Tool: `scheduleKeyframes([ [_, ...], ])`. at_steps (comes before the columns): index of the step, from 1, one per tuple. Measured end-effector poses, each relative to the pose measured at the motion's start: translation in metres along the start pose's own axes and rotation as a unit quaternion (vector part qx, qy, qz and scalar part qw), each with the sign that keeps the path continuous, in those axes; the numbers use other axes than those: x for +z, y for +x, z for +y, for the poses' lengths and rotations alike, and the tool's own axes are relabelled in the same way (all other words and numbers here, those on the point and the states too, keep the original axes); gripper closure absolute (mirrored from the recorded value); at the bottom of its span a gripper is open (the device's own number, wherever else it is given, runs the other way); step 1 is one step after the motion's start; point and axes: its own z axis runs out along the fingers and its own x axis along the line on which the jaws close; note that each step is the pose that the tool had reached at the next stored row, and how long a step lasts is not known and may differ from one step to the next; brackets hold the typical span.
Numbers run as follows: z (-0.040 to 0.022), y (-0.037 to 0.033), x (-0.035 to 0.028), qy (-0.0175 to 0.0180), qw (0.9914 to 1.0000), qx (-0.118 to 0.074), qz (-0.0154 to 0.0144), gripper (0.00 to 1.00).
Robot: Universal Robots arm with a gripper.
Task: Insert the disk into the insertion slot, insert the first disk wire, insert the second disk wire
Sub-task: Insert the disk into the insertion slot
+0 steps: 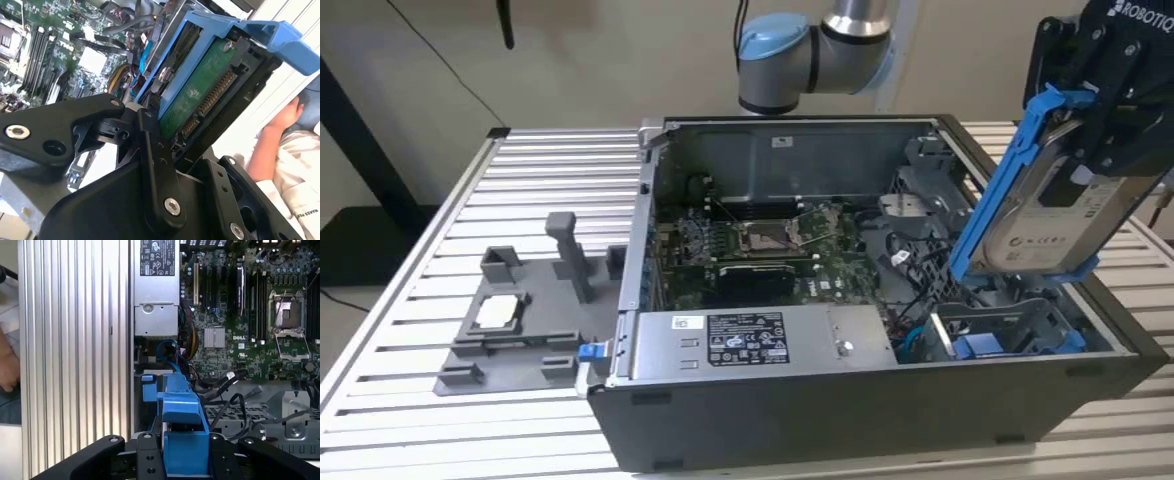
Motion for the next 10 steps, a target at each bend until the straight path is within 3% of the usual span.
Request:
scheduleKeyframes([
  [10, -0.0011, 0.0, 0.0087, 0.0, 1.0, 0.0, 0.0, 0.67],
])
